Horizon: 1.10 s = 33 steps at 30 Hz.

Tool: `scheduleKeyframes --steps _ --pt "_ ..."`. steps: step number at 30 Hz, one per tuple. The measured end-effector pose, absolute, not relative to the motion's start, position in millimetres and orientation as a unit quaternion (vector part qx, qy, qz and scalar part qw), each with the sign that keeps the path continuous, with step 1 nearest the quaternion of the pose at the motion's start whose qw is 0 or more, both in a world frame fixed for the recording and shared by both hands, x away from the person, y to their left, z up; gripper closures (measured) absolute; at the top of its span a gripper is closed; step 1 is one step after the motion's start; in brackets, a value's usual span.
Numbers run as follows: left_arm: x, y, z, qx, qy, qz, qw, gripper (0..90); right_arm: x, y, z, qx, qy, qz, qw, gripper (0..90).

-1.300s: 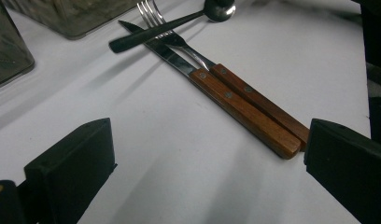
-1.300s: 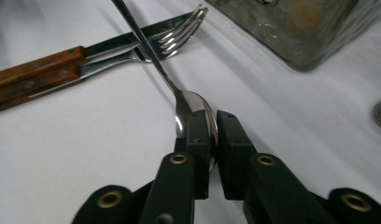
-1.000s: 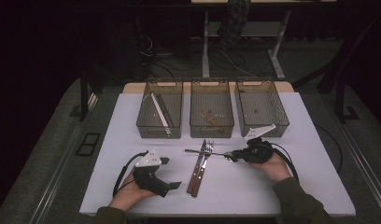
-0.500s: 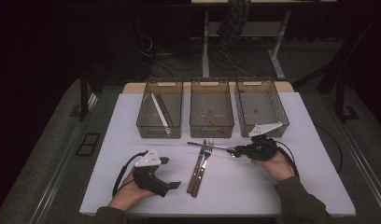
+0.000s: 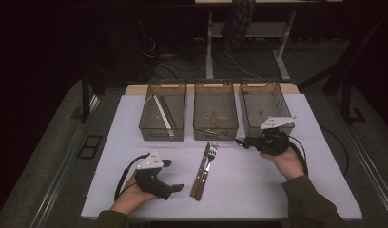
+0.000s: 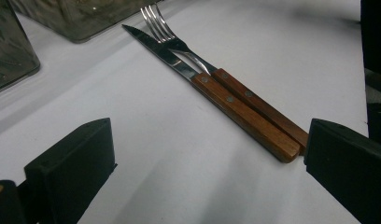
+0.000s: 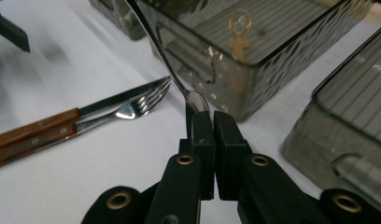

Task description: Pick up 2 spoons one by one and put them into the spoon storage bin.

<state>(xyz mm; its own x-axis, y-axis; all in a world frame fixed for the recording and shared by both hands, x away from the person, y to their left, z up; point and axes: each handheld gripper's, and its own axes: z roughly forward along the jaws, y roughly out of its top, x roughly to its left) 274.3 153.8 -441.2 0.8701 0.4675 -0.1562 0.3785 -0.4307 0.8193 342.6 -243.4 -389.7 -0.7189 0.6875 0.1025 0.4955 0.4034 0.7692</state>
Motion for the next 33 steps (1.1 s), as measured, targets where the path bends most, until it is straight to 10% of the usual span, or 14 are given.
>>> scheduleKeyframes --steps 33 --pt "273 151 -441 0.845 0.243 0.041 0.474 0.3 432 -200 -354 0.441 0.816 0.321 0.193 87.8"
